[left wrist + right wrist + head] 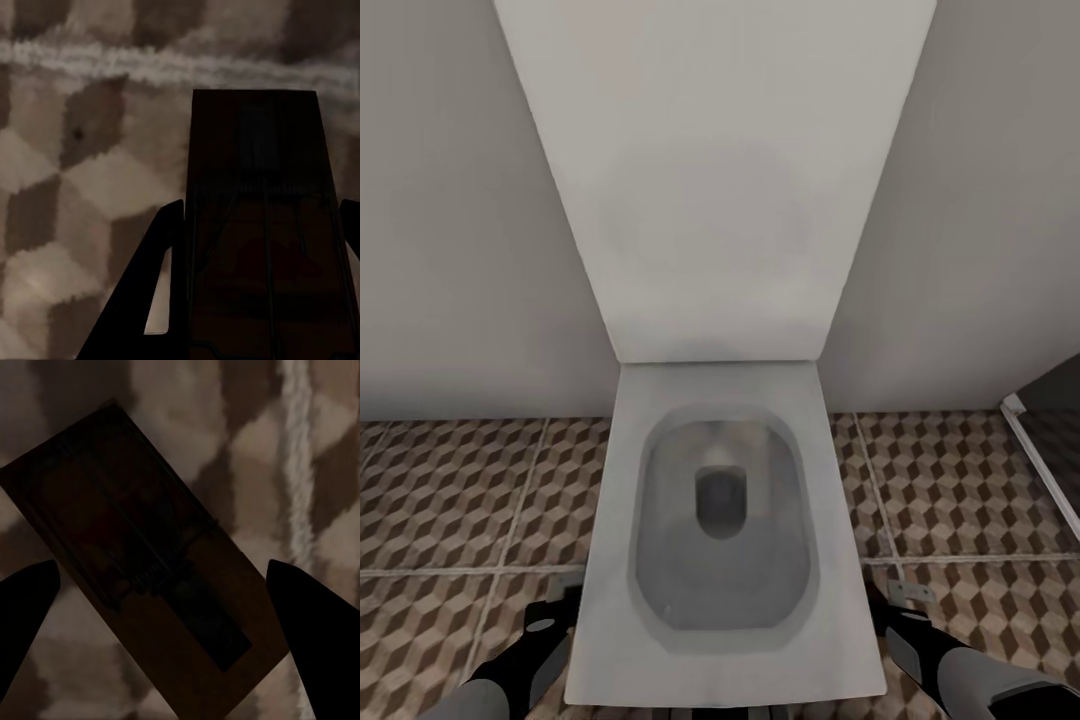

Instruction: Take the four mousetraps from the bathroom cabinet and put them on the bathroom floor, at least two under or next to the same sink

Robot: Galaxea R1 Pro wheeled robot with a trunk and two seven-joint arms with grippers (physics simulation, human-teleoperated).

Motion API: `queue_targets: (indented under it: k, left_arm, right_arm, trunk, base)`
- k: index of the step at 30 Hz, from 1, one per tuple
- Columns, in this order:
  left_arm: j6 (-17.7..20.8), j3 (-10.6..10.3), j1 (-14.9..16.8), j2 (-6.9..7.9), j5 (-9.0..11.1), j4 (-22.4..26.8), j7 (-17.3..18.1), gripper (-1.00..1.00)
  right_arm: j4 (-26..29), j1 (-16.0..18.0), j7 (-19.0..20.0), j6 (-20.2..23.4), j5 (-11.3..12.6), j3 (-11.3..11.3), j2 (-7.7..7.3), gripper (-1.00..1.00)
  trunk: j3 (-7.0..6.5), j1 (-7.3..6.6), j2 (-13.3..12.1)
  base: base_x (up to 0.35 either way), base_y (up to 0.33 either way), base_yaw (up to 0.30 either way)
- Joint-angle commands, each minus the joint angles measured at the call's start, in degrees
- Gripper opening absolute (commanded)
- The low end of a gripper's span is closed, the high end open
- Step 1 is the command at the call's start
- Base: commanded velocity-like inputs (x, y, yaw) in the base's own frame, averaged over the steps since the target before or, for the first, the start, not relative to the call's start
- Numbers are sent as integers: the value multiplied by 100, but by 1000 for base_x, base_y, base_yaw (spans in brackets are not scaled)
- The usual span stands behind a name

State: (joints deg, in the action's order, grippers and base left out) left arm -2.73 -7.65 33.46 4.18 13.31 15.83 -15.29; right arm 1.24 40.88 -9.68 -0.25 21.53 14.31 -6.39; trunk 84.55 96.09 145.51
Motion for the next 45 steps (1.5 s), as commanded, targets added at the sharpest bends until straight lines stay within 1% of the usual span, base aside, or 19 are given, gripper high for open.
queue_targets:
  k: [1, 3, 30, 31, 45]
  left_arm:
    - [-17, -53, 2, 4, 49, -1, -45, -100]
    - [-17, -53, 2, 4, 49, -1, -45, -100]
    - [-17, -53, 2, -4, 49, -1, -45, -100]
    - [-17, -53, 2, -5, 49, -1, -45, -100]
    - [-17, -53, 3, -5, 49, -1, -45, -100]
  right_arm:
    - [-3, -1, -11, -2, 71, 45, 2, -100]
    - [-2, -1, -10, -3, 71, 45, 4, -100]
    - [-1, -1, -6, -3, 71, 45, -2, -100]
    - [-1, -1, -4, -2, 71, 45, -2, 100]
    - [-1, -1, 13, -5, 71, 45, 5, 100]
  trunk:
    - [26, 2, 2]
    - [70, 7, 5]
    - [70, 7, 5]
    - [70, 7, 5]
    - [70, 7, 5]
  base:
    - [0, 0, 0]
    - [0, 0, 0]
    - [0, 0, 0]
    - [0, 0, 0]
    - [0, 0, 0]
